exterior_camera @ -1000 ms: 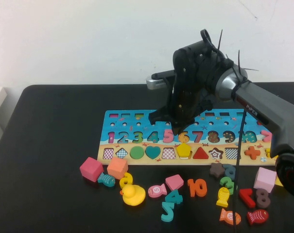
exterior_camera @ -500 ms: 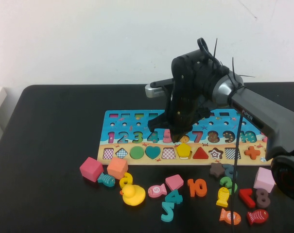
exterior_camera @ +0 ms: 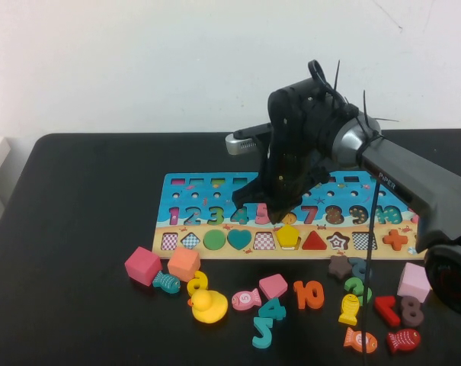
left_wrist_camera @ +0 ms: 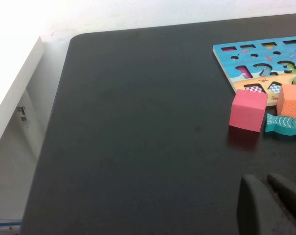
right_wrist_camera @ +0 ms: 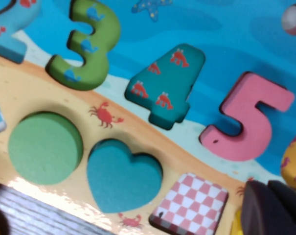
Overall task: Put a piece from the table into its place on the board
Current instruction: Place the "Pentagon" into the hole of the Pentagon
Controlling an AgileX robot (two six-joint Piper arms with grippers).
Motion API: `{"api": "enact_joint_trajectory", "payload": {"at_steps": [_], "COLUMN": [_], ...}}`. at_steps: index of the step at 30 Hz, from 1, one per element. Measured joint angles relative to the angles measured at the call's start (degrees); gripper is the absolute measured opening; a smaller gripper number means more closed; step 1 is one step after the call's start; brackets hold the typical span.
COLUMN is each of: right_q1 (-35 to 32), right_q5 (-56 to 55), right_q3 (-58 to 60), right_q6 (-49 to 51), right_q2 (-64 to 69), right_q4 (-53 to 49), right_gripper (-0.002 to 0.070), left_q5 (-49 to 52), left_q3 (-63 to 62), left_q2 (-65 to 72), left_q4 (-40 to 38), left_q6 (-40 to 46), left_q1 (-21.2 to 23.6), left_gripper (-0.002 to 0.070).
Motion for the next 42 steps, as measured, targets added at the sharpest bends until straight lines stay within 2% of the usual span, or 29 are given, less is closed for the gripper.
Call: {"api": "enact_joint_trajectory", "payload": {"at_steps": [7,12,20,23,42], "right_q1": [0.0,-0.45,-0.48,-0.48,-0.13], "right_q5": [0.08,0.22,0.35,0.35,-7.82], "right_q3": [0.0,0.64,21.03,24.58,20.26], "right_q6": [-1.04,-2.57,-3.99,-4.11,-6.73], "right_q2": [-3.24,-10.86,-20.77,-21.02,-12.58], "right_q4": [-3.55,-3.9,-6.46,-7.42,-3.37], "right_gripper": [0.0019,0.0019,0.0019,0.0019,0.0019], "left_q5": [0.0,0.0,0.0,0.0,0.0], "left_q3": [0.0,0.0,0.0,0.0,0.0], "left_q2": [0.0,0.0,0.0,0.0,0.0], "left_q4": [0.0,0.0,0.0,0.0,0.0], "left_q6": [0.0,0.0,0.0,0.0,0.11], "left_q1": [0.0,0.0,0.0,0.0,0.0], "left_gripper": [-0.0002,-0.0002,-0.0002,-0.0002,-0.0001]}}
